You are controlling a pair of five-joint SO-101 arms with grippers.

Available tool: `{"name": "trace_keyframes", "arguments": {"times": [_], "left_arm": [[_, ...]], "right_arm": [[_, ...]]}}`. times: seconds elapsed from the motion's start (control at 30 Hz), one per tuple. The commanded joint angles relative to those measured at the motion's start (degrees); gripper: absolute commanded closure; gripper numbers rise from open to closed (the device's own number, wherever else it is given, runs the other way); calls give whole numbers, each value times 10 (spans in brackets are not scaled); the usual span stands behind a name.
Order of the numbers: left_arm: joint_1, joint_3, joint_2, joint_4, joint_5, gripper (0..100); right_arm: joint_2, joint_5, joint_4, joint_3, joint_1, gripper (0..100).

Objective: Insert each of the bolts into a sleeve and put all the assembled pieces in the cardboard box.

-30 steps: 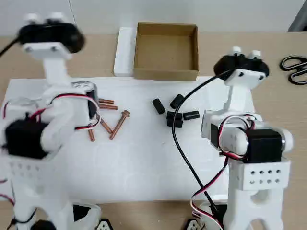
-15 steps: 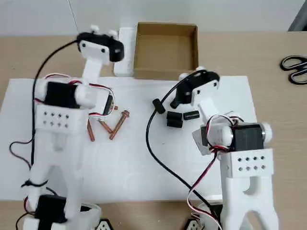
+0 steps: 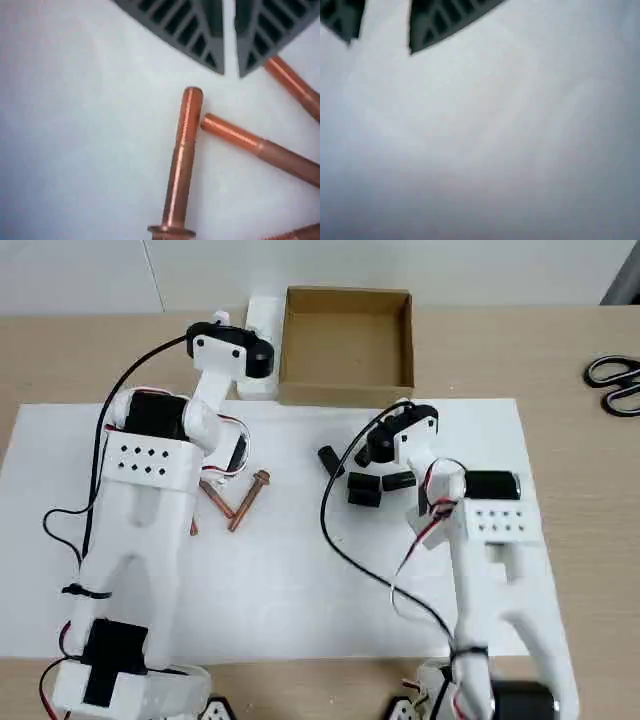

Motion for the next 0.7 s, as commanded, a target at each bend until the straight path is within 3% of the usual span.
{"name": "trace_keyframes", "arguments": {"times": [0.0,0.33,0.67], "left_arm": [[-25,-3,-4,-33,8,992],[-99,-3,-6,-41,20,992],[-111,19,-3,-47,43,992]], "right_arm": [[60,7,-34,-63,28,923],[273,-76,26,-287,50,837],[326,-205,142,-460,-44,835]]}}
